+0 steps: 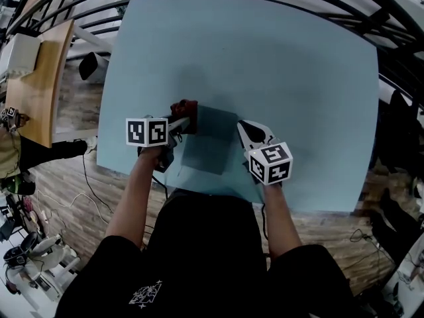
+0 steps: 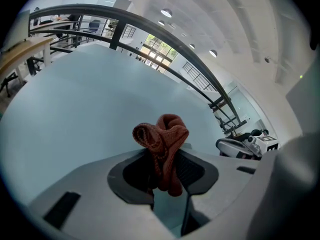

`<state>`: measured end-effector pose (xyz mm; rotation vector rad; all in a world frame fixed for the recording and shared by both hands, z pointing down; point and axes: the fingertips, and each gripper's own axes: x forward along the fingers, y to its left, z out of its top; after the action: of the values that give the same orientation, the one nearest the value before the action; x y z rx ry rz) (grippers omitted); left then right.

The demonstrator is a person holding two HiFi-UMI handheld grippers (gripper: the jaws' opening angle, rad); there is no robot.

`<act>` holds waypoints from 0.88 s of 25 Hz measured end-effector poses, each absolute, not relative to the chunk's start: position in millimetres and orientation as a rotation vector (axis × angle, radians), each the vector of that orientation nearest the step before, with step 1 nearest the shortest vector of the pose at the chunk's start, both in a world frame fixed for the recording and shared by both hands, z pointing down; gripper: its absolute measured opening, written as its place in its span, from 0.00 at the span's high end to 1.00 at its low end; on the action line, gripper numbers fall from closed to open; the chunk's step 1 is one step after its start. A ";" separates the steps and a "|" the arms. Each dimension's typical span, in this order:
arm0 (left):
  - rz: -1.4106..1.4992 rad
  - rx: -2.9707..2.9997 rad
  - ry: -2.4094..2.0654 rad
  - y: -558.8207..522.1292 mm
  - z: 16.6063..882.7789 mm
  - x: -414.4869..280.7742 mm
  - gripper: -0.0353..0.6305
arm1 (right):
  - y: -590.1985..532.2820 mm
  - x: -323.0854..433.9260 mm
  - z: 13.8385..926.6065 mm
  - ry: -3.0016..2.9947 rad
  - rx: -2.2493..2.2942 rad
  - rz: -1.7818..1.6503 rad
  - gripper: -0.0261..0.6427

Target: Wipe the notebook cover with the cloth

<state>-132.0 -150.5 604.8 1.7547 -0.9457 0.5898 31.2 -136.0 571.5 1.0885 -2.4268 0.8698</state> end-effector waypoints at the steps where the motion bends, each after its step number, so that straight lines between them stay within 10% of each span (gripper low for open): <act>1: 0.586 1.761 -0.939 -149.6 602.8 -127.2 0.74 | -135.3 33.2 570.8 -2.428 1.093 0.869 0.96; 22: 0.584 1.834 -0.735 -115.6 610.9 -15.4 0.74 | -100.8 70.3 569.7 -2.394 1.225 0.892 0.96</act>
<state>-15.4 -115.6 610.9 1.8345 -0.7350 0.5836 70.3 -100.8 569.7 1.2255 -2.3943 0.8919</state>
